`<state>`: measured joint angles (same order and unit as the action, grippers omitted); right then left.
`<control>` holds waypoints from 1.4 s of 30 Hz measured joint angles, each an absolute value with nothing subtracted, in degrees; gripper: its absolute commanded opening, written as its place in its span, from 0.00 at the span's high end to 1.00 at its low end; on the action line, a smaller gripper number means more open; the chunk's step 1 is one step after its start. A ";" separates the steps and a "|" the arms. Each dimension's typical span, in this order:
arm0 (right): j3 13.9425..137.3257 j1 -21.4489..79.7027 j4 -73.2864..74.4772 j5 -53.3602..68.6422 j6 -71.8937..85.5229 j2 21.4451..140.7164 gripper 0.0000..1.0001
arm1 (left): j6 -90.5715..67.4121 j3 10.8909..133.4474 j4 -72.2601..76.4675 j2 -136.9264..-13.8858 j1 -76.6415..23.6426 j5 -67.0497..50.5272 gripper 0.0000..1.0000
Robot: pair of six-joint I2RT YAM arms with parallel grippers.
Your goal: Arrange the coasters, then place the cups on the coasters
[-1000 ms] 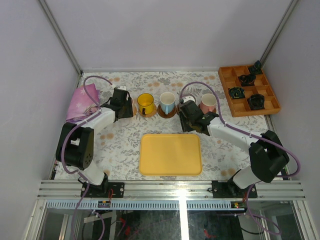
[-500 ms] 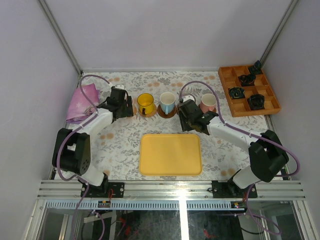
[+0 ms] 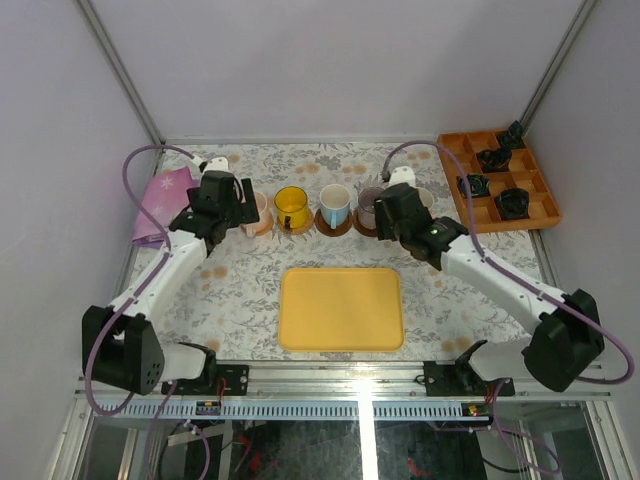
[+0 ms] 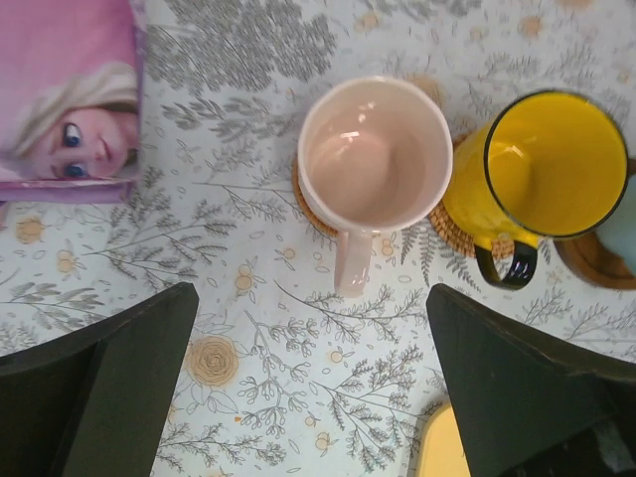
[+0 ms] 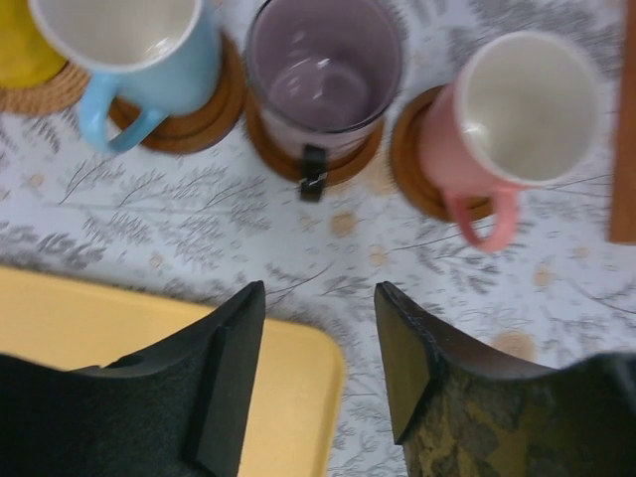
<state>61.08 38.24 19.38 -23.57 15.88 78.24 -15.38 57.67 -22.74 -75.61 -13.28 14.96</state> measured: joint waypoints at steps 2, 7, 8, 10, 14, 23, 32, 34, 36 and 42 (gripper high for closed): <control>61.06 35.92 19.27 -25.76 14.94 75.79 0.32 | -16.23 58.22 -23.22 -73.91 -13.28 16.80 0.00; 59.70 25.41 17.63 -27.55 14.13 69.45 0.22 | -18.24 59.05 -24.14 -70.43 -12.84 21.50 0.00; 59.29 23.05 17.41 -27.49 14.22 68.53 0.20 | -18.44 59.09 -24.18 -69.89 -12.53 22.06 0.00; 58.43 17.19 17.30 -26.85 15.03 66.76 0.16 | -18.98 59.11 -24.36 -68.60 -11.22 22.81 0.00; 56.80 7.27 17.43 -26.04 17.63 64.75 0.05 | -20.25 59.11 -25.54 -65.80 -6.09 23.11 0.00; 55.51 -0.12 20.62 -25.12 24.75 63.77 0.01 | -24.01 56.71 -27.40 -58.94 8.29 18.81 0.00; 55.64 -0.12 22.98 -24.29 25.17 64.53 0.01 | -24.62 55.86 -28.32 -57.93 10.59 17.76 0.00; 55.64 -0.12 22.96 -24.29 25.17 64.34 0.01 | -24.69 55.61 -28.23 -57.60 10.61 17.72 0.00; 55.64 -0.12 22.94 -24.29 25.17 64.23 0.01 | -25.02 54.94 -28.18 -57.36 10.61 17.34 0.00; 55.11 -0.12 22.61 -24.18 25.17 63.57 0.01 | -26.41 52.95 -27.92 -57.45 10.63 15.73 0.00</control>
